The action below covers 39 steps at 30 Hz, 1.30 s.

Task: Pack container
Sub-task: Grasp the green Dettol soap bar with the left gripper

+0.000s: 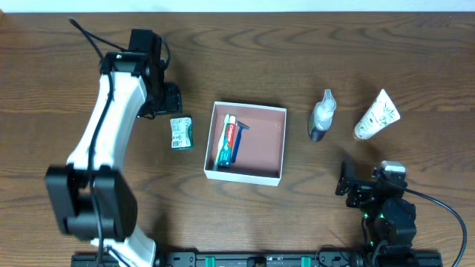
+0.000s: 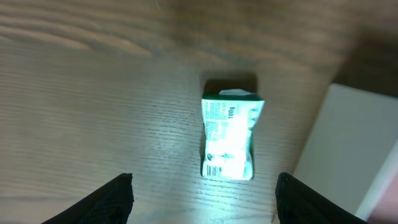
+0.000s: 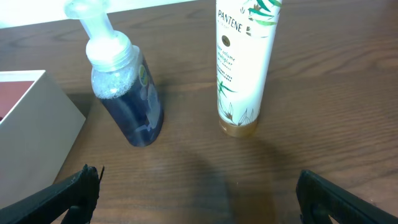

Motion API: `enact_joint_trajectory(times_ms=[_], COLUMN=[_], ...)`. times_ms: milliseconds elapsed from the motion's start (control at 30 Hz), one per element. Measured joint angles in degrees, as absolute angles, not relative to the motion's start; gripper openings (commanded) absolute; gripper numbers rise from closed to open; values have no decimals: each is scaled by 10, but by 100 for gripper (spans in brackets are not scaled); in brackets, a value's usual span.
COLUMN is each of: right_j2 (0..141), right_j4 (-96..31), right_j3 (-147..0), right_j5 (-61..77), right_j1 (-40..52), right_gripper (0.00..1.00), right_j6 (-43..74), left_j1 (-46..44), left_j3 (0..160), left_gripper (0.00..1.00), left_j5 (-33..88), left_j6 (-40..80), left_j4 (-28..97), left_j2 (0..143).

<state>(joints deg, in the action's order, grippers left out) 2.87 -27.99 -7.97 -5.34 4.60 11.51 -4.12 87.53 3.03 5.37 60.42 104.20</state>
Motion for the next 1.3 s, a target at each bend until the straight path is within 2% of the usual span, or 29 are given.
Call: enact_joint_trajectory(times_ms=[233, 333, 700, 867, 1000, 1067, 1300], right_j2=[29, 29, 29, 29, 29, 29, 29], right_j4=[-280, -280, -280, -280, -280, -280, -280], right_j3=[-80, -80, -80, -80, -80, -80, -80], right_j5=[-53, -53, -53, -53, -53, -53, -53], right_j1=[46, 46, 46, 46, 46, 46, 46], right_gripper=[99, 99, 99, 99, 99, 99, 99], right_j6=[115, 115, 115, 115, 115, 115, 115], left_j1=[-39, -42, -44, -46, -46, -46, -47], left_j3=[874, 874, 804, 793, 791, 791, 791], left_gripper=[75, 81, 79, 51, 43, 34, 31], left_j5=[58, 62, 78, 74, 75, 77, 89], left_j6=[14, 5, 17, 28, 31, 32, 30], left_j4=[604, 604, 535, 524, 524, 523, 570], left_j2=[1122, 1144, 1187, 1181, 1179, 1178, 1174])
